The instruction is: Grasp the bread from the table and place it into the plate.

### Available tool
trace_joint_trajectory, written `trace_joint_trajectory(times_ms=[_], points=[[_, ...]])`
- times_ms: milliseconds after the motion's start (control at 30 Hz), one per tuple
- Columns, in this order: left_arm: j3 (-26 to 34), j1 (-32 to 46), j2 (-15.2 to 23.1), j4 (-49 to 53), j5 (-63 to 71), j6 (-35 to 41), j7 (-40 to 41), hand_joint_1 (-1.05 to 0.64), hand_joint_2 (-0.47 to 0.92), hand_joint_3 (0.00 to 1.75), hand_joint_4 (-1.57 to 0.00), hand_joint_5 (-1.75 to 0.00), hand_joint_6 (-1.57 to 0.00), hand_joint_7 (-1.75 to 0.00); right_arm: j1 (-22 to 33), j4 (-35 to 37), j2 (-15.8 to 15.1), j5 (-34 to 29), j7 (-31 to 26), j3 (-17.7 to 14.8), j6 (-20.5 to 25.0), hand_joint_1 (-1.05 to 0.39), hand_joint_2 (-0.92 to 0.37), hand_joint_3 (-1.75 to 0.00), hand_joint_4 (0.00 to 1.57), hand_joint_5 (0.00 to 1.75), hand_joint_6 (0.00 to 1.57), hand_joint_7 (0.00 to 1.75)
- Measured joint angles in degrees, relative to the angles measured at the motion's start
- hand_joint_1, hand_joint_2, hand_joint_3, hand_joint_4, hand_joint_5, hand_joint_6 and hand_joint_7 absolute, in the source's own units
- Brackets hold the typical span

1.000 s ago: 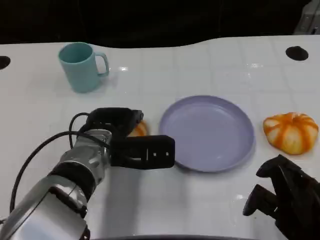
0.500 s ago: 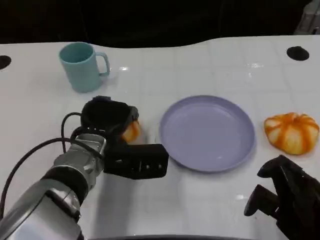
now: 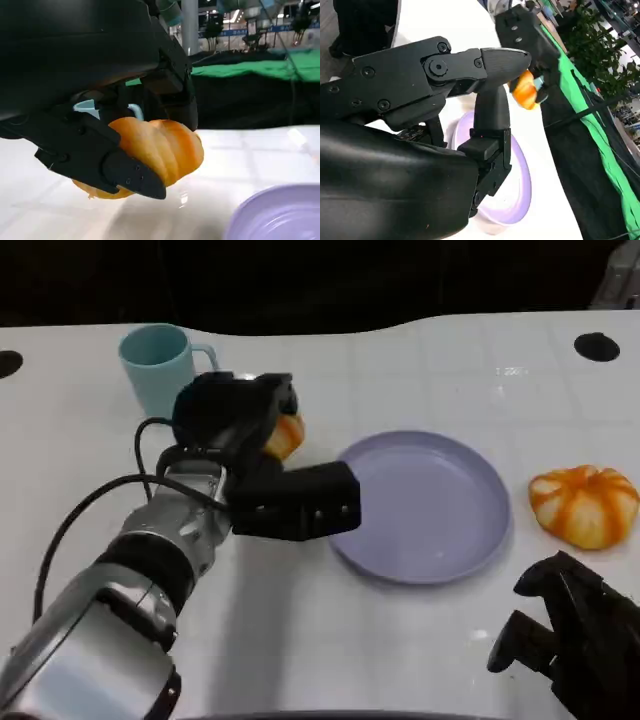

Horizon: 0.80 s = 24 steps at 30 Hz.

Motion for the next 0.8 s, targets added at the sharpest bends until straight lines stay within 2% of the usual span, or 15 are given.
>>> trace_joint_trajectory(times_ms=[67, 100, 167, 267, 300, 333, 367, 400, 500, 567, 633, 700, 800], points=[[0.59, -0.01, -0.59, -0.50, -0.87, -1.46, -0.02, -0.24, 0.90, 0.06, -0.89, -1.75, -0.79, -1.19, -0.10, 0.00, 0.03, 0.00, -0.01, 0.01, 0.00, -0.51, -0.92, -0.25, 0.62, 1.75, 0.46, 1.63], [0.73, -0.02, -0.66, -0.64, -1.07, -1.91, -0.02, -0.25, 0.91, 0.14, -0.91, -1.75, -0.76, -1.14, -0.14, 0.00, 0.03, 0.00, -0.01, 0.01, 0.00, -0.51, -0.92, -0.26, 0.62, 1.75, 0.47, 1.64], [0.78, -0.22, -0.83, -0.94, -1.15, -3.43, -0.61, -0.24, 0.88, 0.23, -0.89, -1.75, -0.75, -1.20, -0.12, 0.07, 0.03, -0.01, 0.00, -0.02, -0.01, -0.51, -0.92, -0.26, 0.63, 1.75, 0.47, 1.64], [0.81, -1.52, -2.12, -1.37, -1.28, -5.75, -2.89, -0.25, 0.83, 0.30, -0.91, -1.75, -0.79, -1.15, -0.27, 0.09, 0.04, -0.12, 0.00, 0.10, -0.01, -0.50, -0.92, -0.26, 0.63, 1.75, 0.47, 1.64], [0.84, -2.02, -2.61, -1.50, -1.30, -6.09, -3.39, -0.25, 0.82, 0.31, -0.92, -1.75, -0.78, -1.22, -0.33, 0.08, 0.05, -0.12, 0.00, 0.12, -0.01, -0.50, -0.92, -0.26, 0.63, 1.75, 0.47, 1.64], [0.84, -2.57, -3.15, -1.57, -1.29, -6.45, -4.11, -0.24, 0.81, 0.33, -0.92, -1.75, -0.72, -1.45, -0.33, 0.09, 0.06, -0.12, 0.00, 0.13, -0.01, -0.50, -0.92, -0.26, 0.63, 1.75, 0.47, 1.64], [0.82, -3.12, -3.80, -1.58, -1.29, -6.67, -4.66, -0.24, 0.79, 0.36, -0.93, -1.75, -0.69, -1.60, -0.32, 0.09, 0.08, -0.12, 0.00, 0.14, -0.01, -0.50, -0.92, -0.26, 0.63, 1.75, 0.47, 1.64], [0.80, -3.60, -4.43, -1.60, -1.28, -6.79, -5.23, -0.23, 0.76, 0.38, -0.94, -1.75, -0.70, -1.60, -0.32, 0.09, 0.09, -0.12, 0.01, 0.16, -0.02, -0.50, -0.92, -0.27, 0.63, 1.75, 0.48, 1.64], [0.51, -4.33, -6.28, -1.58, -1.21, -6.91, -6.07, -0.24, 0.73, 0.42, -0.95, -1.75, -0.86, -1.01, -0.31, 0.08, 0.12, -0.17, -0.09, 0.32, -0.02, -0.50, -0.92, -0.27, 0.63, 1.75, 0.48, 1.64], [0.05, -4.35, -7.61, -1.49, -1.12, -6.87, -6.52, -0.25, 0.74, 0.43, -0.95, -1.75, -0.94, -0.76, -0.29, 0.07, 0.12, -0.22, -0.23, 0.40, -0.01, -0.50, -0.92, -0.27, 0.63, 1.75, 0.48, 1.64], [-0.56, -4.35, -8.85, -1.30, -1.04, -6.74, -6.64, -0.26, 0.74, 0.47, -0.93, -1.75, -0.95, -0.45, -0.28, 0.07, 0.16, -0.22, -0.25, 0.50, -0.01, -0.50, -0.92, -0.25, 0.63, 1.75, 0.49, 1.63], [-0.98, -4.45, -10.03, -0.92, -0.98, -5.87, -6.84, -0.24, 0.75, 0.49, -0.91, -1.75, -0.93, -0.31, -0.17, -0.01, 0.28, -0.24, -0.43, 0.59, -0.01, -0.51, -0.92, -0.25, 0.63, 1.75, 0.49, 1.63], [-1.68, -4.48, -11.72, -0.50, -0.66, -3.67, -7.13, -0.22, 0.77, 0.50, -0.89, -1.75, -0.94, -0.27, 0.18, -0.33, 0.46, -0.41, -0.63, 1.09, -0.02, -0.51, -0.92, -0.25, 0.63, 1.75, 0.50, 1.63]])
